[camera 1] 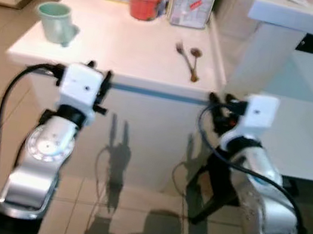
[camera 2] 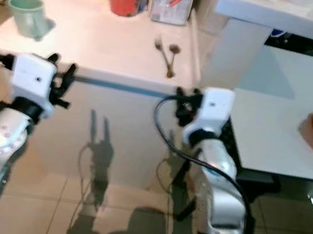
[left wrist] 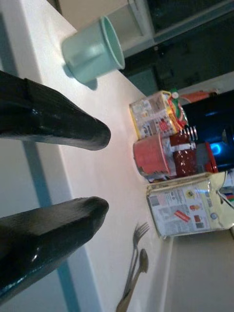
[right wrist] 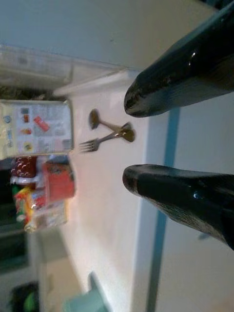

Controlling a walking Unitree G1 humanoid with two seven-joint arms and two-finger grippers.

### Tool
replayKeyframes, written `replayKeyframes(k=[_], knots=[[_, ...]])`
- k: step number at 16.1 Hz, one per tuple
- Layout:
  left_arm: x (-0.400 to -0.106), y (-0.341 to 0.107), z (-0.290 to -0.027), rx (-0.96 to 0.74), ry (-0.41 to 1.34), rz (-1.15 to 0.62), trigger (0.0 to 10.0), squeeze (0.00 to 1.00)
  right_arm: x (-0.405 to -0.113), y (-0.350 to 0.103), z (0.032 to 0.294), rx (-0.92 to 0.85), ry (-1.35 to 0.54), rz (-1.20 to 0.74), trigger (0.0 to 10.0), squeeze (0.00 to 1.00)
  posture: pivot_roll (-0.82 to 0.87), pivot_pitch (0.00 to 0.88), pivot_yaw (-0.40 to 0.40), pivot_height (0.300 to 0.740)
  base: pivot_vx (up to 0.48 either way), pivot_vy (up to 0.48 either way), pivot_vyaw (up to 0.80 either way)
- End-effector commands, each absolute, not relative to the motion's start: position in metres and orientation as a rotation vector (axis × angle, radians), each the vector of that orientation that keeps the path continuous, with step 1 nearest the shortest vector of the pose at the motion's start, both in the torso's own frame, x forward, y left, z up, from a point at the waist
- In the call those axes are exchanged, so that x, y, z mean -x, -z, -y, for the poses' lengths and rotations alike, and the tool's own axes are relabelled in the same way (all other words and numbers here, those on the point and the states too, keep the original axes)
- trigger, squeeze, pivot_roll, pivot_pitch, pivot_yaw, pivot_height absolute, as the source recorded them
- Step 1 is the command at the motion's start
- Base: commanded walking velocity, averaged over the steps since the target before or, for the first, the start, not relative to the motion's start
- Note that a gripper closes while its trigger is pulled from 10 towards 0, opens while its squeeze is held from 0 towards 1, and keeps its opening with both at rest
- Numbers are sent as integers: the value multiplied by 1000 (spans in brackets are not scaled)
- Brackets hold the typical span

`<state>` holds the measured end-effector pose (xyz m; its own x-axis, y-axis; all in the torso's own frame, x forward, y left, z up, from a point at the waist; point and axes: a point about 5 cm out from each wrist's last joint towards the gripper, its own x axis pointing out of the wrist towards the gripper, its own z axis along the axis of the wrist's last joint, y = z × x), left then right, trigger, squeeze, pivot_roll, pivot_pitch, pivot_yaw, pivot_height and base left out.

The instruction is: Setting the table

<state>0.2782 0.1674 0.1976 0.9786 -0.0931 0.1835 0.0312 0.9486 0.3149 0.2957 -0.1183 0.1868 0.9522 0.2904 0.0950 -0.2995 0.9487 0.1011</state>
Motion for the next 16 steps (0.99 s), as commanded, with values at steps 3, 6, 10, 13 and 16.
replayKeyframes(k=[3, 6, 10, 13, 16], knots=[[-277, -197, -161, -311, 104, 199, 10000, 0, -297, -189, 125, -59, -282, 78, 10000, 0, 72, 0, -58, 740, 365, 0, 229], [-277, -196, -158, -319, 127, 195, 10000, 0, -299, -193, 129, -92, -245, 88, 10000, 0, 64, 0, -48, 740, 364, 0, 490], [-278, -195, -155, -314, 146, 190, 10000, 0, -300, -197, 131, -61, -280, 85, 10000, 0, 62, 0, -45, 740, 365, 0, 0], [-277, -194, -153, -307, 169, 187, 10000, 0, -301, -199, 132, -48, -278, 77, 10000, 0, 63, 0, -47, 740, 361, 0, 0], [-276, -194, -149, -298, 198, 187, 10000, 0, -302, -198, 134, -26, -278, 58, 10000, 0, 61, 0, -45, 740, 365, 0, 0]])
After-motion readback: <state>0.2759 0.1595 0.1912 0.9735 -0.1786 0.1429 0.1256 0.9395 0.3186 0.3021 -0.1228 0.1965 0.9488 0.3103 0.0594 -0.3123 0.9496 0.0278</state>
